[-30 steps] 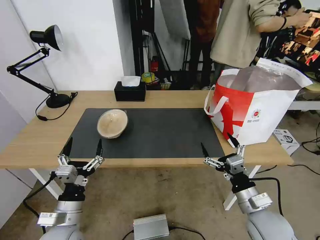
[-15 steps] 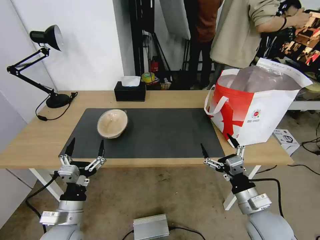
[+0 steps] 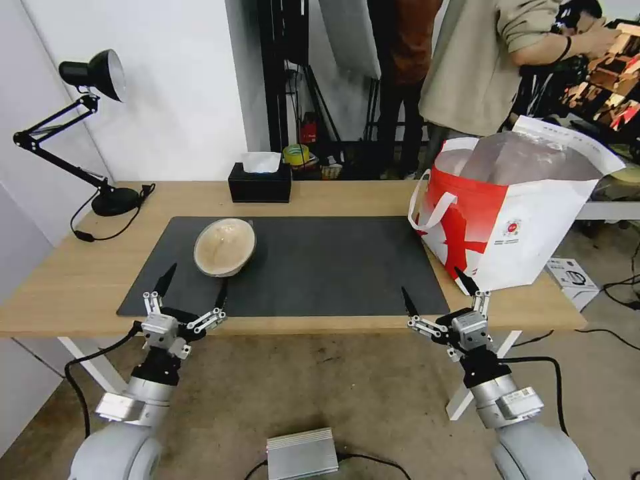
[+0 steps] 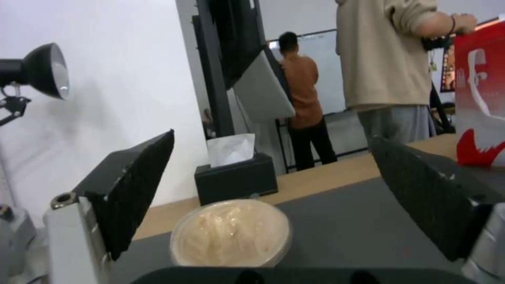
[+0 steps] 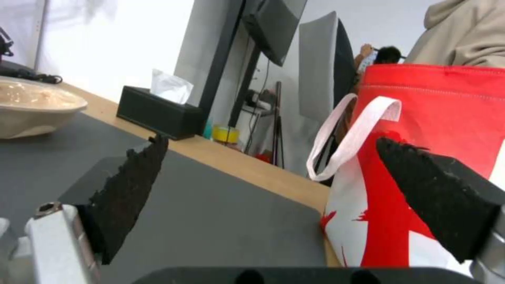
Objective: Pick up the trash from the table and place it into the takeout bag.
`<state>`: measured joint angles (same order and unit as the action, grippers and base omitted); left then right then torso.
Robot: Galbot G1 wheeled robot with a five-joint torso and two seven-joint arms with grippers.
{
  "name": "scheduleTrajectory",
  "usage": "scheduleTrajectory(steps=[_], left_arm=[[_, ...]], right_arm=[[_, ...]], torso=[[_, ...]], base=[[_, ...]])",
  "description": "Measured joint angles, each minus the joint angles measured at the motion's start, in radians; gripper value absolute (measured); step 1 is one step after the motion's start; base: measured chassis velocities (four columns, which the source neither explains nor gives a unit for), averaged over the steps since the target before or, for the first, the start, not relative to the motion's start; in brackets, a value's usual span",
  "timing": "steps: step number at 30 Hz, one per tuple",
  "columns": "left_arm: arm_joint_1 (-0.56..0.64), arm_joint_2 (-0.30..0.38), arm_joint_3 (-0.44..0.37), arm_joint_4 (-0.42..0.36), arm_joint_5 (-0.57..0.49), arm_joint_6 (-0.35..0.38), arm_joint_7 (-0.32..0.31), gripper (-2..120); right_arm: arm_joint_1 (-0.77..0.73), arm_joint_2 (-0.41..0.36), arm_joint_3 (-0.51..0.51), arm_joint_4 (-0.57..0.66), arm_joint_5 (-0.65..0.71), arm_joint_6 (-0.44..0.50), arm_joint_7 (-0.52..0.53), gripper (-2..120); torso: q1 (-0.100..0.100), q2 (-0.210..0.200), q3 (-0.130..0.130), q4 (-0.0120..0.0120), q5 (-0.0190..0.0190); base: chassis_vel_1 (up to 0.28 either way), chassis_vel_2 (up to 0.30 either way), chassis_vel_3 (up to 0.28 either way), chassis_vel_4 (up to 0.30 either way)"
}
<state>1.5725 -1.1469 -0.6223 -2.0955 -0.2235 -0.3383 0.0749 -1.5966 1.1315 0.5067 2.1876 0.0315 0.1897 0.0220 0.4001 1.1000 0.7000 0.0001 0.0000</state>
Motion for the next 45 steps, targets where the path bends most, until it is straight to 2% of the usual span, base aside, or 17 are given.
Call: scheduleTrajectory(steps=[4,16,32,42,45], left_arm=[[-0.023,0.037,0.006,0.016,-0.010,0.025,0.001,100],[-0.129,0.237,0.031,0.096,-0.087,0.055,0.060,100],[-0.228,0.332,0.081,0.174,-0.090,0.103,0.146,100],[-0.267,0.378,0.099,0.227,-0.082,0.121,0.263,100],[-0.277,0.380,0.108,0.239,-0.074,0.120,0.270,100]], right_arm=[[0.000,0.000,0.000,0.000,0.000,0.000,0.000,100],[0.000,0.000,0.000,0.000,0.001,0.000,0.001,100],[0.000,0.000,0.000,0.000,0.001,0.000,0.001,100],[0.000,0.000,0.000,0.000,0.001,0.000,0.001,100],[0.000,0.000,0.000,0.000,0.001,-0.001,0.001,100]], torso=[[0.000,0.000,0.000,-0.0001,-0.0001],[0.000,0.000,0.000,-0.0001,-0.0001],[0.000,0.000,0.000,-0.0001,0.0000],[0.000,0.000,0.000,-0.0001,0.0000],[0.000,0.000,0.000,-0.0001,0.0000]], base=[[0.000,0.000,0.000,0.000],[0.000,0.000,0.000,0.000],[0.000,0.000,0.000,0.000],[0.000,0.000,0.000,0.000],[0.000,0.000,0.000,0.000]])
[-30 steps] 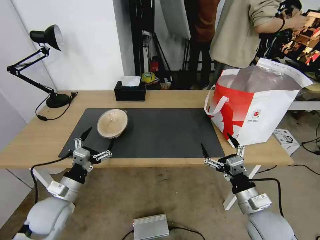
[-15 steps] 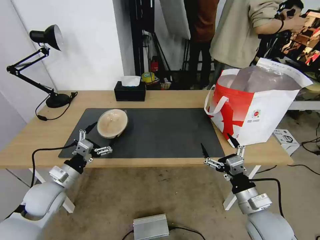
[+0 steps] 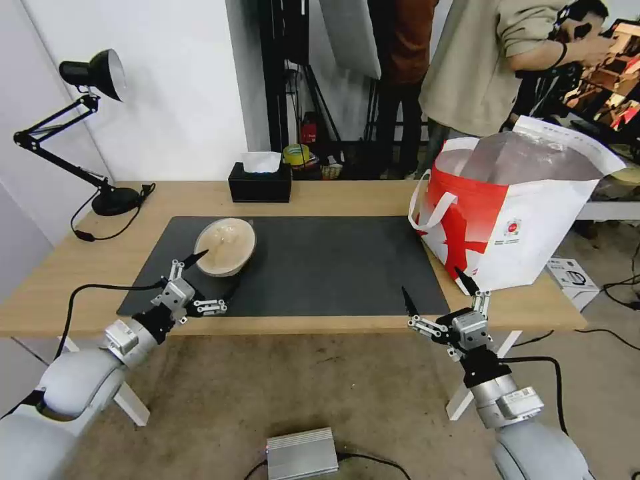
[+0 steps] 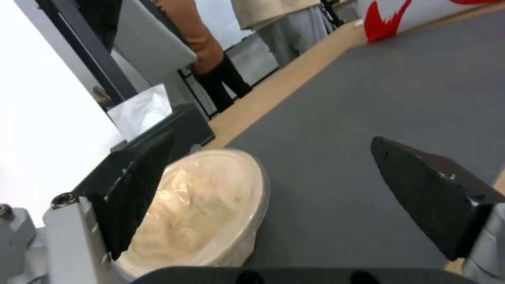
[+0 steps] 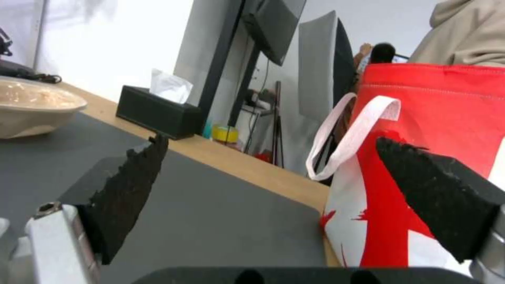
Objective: Pick up the trash from the table and place it into the takeout bag.
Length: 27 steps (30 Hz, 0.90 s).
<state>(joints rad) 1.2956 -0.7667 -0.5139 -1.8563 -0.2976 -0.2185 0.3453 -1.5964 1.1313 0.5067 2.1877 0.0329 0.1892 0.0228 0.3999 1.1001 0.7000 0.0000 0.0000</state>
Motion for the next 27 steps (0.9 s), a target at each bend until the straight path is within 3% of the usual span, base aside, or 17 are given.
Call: scheduleTrajectory(steps=[27], left_arm=[[-0.154,0.007,0.113,0.151,0.029,-0.003,0.002,100]], right_arm=[[0.000,0.000,0.000,0.000,0.000,0.000,0.000,100]], torso=[[0.000,0.000,0.000,0.0000,0.0000]], base=[[0.000,0.000,0.000,0.000]])
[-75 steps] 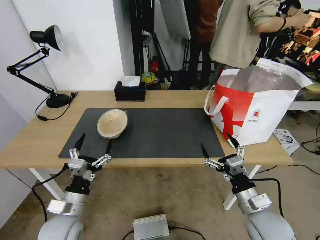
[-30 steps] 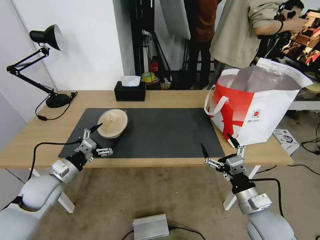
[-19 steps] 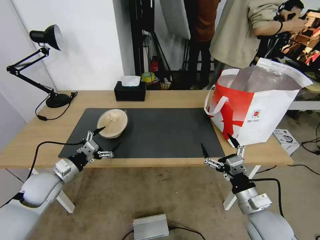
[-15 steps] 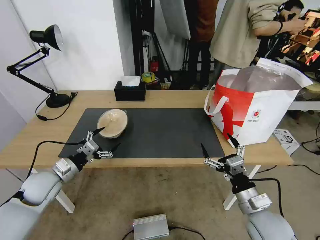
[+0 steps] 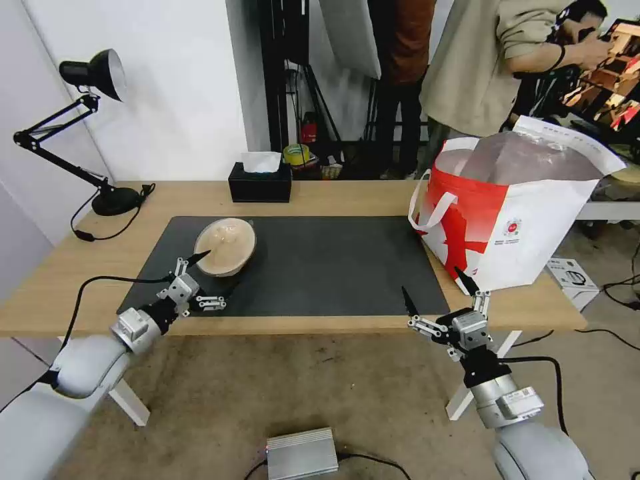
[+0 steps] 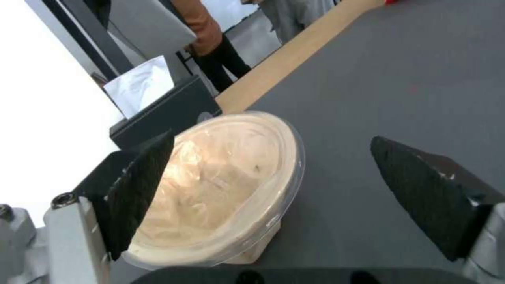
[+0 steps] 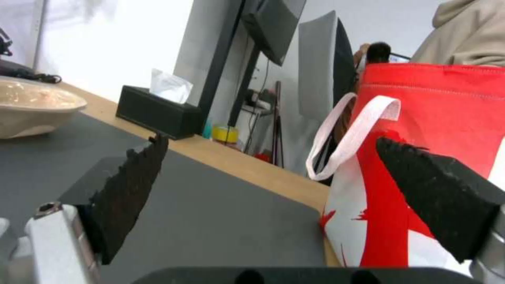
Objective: Pick up the trash from the table and place it into the takeout bag.
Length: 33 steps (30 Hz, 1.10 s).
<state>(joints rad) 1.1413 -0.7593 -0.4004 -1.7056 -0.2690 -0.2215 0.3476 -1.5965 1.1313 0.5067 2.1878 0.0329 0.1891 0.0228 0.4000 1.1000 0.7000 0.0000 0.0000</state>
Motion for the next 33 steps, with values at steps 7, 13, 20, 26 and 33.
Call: scheduleTrajectory(steps=[7,13,20,26,33], left_arm=[[-0.045,-0.001,0.056,0.031,0.004,-0.005,-0.017,100],[-0.088,-0.001,0.097,0.062,0.011,-0.008,-0.023,100],[-0.136,-0.004,0.144,0.101,0.013,-0.009,-0.024,100],[-0.158,-0.005,0.165,0.125,0.015,-0.010,-0.024,100],[-0.204,-0.003,0.194,0.177,0.019,-0.009,-0.023,100]], right_arm=[[0.000,0.000,0.000,0.000,0.000,0.000,0.000,100],[0.000,0.000,0.000,0.000,0.000,0.000,0.000,100],[0.000,0.000,0.000,0.000,0.000,0.000,0.000,100],[0.000,0.000,0.000,0.000,0.000,0.000,0.000,100],[0.000,0.000,0.000,0.000,0.000,0.000,0.000,100]], torso=[[0.000,0.000,0.000,0.0000,0.0000],[0.000,0.000,0.000,-0.0001,0.0000],[0.000,0.000,0.000,-0.0001,0.0000],[0.000,0.000,0.000,0.0000,0.0000],[0.000,0.000,0.000,-0.0001,0.0000]], base=[[0.000,0.000,0.000,0.000],[0.000,0.000,0.000,0.000],[0.000,0.000,0.000,0.000],[0.000,0.000,0.000,0.000],[0.000,0.000,0.000,0.000]])
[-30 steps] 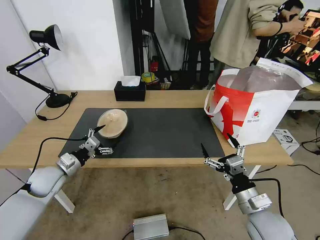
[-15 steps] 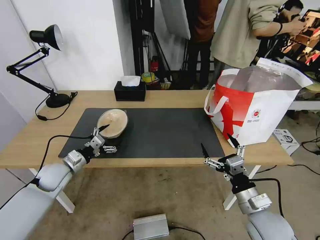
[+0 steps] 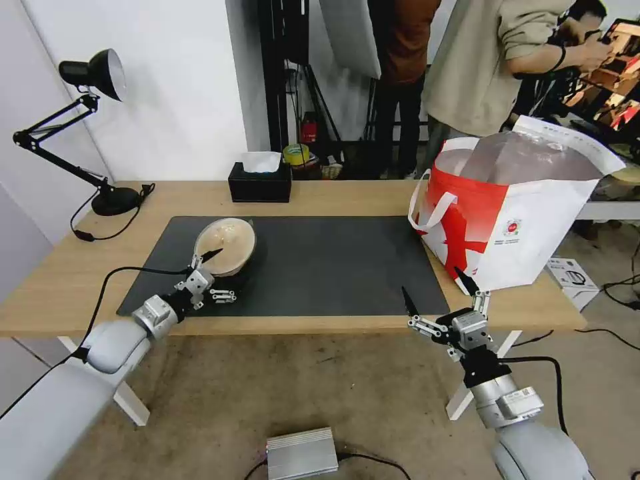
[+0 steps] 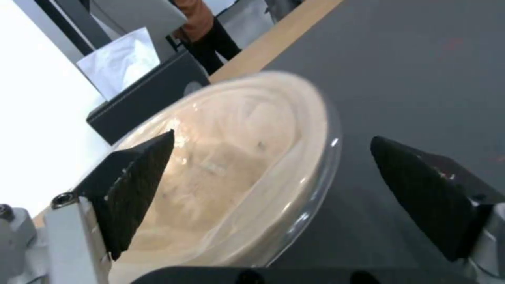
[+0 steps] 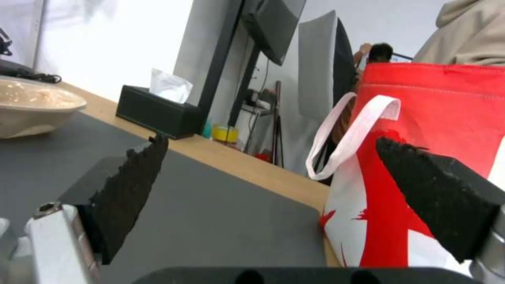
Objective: Pick up the trash from the table and place it into the takeout bag.
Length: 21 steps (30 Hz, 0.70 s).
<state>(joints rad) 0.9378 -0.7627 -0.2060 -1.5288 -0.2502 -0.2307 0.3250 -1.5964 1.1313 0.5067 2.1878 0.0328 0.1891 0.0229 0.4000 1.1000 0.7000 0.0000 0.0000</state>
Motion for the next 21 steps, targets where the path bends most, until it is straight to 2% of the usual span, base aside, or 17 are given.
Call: scheduleTrajectory(steps=[11,21], left_arm=[[-0.070,0.007,0.019,0.086,0.000,-0.006,0.022,100],[-0.100,0.015,0.027,0.126,-0.001,-0.015,0.032,100]], right_arm=[[0.000,0.000,0.000,0.000,0.000,0.000,0.000,100],[0.000,0.000,0.000,0.000,0.000,0.000,0.000,100]], torso=[[0.000,0.000,0.000,0.0000,0.0000],[0.000,0.000,0.000,0.0000,-0.0001]], base=[[0.000,0.000,0.000,0.000],[0.000,0.000,0.000,0.000]])
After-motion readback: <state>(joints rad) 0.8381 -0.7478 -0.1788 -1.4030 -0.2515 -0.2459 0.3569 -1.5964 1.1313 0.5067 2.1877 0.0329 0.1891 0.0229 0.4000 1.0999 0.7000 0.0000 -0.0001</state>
